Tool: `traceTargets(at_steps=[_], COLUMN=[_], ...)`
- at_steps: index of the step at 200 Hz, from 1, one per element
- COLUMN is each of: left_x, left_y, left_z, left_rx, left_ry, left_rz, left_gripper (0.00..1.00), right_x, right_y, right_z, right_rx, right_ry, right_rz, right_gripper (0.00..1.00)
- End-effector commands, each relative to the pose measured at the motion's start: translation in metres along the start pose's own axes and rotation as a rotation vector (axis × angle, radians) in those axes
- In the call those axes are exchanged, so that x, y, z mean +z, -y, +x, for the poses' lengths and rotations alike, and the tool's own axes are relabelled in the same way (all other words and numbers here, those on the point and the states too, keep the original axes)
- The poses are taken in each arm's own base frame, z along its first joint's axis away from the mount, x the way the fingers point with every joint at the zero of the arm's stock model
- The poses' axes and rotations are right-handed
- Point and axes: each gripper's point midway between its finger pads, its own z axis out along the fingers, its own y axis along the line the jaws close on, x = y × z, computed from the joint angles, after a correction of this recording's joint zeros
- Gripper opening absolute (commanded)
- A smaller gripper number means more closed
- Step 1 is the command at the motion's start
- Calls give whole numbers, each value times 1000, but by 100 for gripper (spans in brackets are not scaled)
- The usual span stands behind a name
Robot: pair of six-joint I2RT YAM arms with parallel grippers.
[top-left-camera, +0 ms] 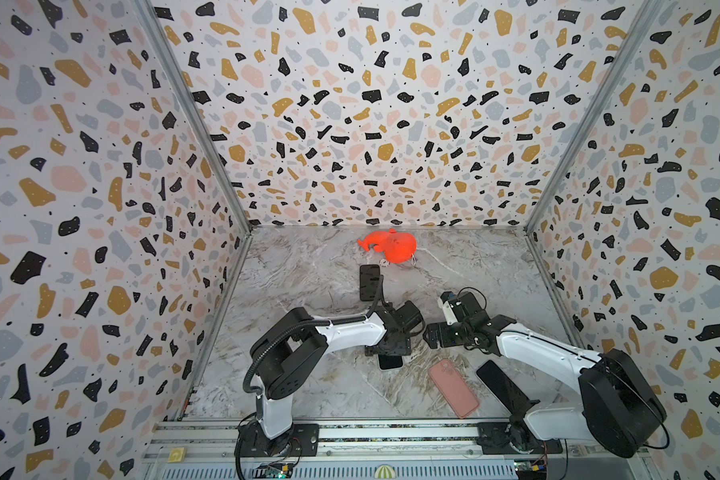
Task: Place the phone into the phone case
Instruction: 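Lift the cased phone with the left gripper and carry it farther from the robot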
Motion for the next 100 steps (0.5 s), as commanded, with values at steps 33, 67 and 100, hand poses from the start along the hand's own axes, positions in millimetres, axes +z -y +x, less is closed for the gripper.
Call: traceTargets(at_steps=[33, 67, 100], left_x=[8, 7, 4], left_y=[-4, -11, -23], left_z=[7, 5, 7], left_rx=[14, 21, 22], left_ry=[-32, -17, -4], left_rz=[-33, -69, -106], left_gripper=[83, 79, 75], right_x=[-2, -2, -1], right_y=[-3, -3, -3], right_z=[0, 0, 1], right_rx=[-5, -2, 2], right_ry=[3, 2, 1], right_rz=[-25, -27, -30], right_gripper=[99, 99, 99])
